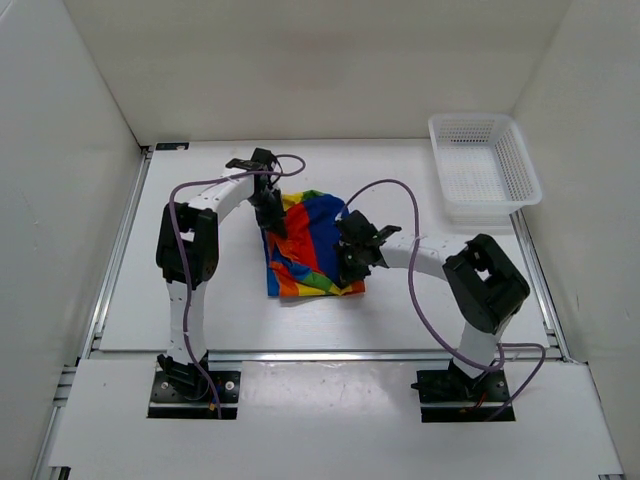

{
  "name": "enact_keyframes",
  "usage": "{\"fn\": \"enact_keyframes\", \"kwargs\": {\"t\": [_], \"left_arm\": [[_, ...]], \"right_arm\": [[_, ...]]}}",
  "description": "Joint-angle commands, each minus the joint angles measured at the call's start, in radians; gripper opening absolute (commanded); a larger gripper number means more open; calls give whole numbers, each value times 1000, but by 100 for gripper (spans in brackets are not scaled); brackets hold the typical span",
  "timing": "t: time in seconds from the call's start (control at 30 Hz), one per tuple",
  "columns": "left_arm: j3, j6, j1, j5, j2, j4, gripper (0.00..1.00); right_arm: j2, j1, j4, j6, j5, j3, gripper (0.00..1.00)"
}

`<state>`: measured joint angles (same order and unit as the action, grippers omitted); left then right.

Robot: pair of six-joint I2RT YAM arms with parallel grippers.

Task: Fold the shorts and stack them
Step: Fold the shorts

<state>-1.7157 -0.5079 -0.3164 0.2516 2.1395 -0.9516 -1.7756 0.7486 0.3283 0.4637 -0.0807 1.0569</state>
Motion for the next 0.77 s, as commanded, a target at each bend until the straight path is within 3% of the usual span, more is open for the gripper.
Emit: {"fn": "enact_keyframes", "kwargs": {"t": [0.0, 0.1, 0.13, 0.17, 0.2, 0.23, 0.27, 0.3, 0.33, 0.5, 0.73], "left_arm": [[-54, 11, -9, -20, -70, -45, 10], [-90, 11, -9, -31, -133, -78, 27], [-108, 20, -9, -40, -156, -97, 46], [-117, 20, -18, -60, -206, -108, 60], [-117, 20, -18, -78, -233, -121, 72], [-134, 20, -18, -98, -262, -136, 83], [-145, 20, -18, -115, -320, -162, 100], [-145, 20, -18, -156, -352, -173, 100], [-136, 20, -18, -175, -386, -182, 100], [-6, 20, -18, -366, -695, -178, 100], [269, -24, 19, -529, -1090, -124, 100]], "right_arm": [[56, 11, 17, -13, 68, 47, 0], [207, 11, 101, -13, 143, 104, 7], [281, 11, 154, -13, 168, 123, 17], [318, 11, 178, -13, 198, 142, 52], [352, 11, 228, -13, 279, 173, 71], [411, 11, 251, -13, 329, 187, 83], [438, 11, 276, -13, 381, 199, 93], [461, 11, 302, -1, 439, 212, 99], [500, 11, 348, 0, 549, 221, 99], [599, 1, 463, 38, 816, 233, 99], [656, 1, 552, 102, 907, 144, 99]]}}
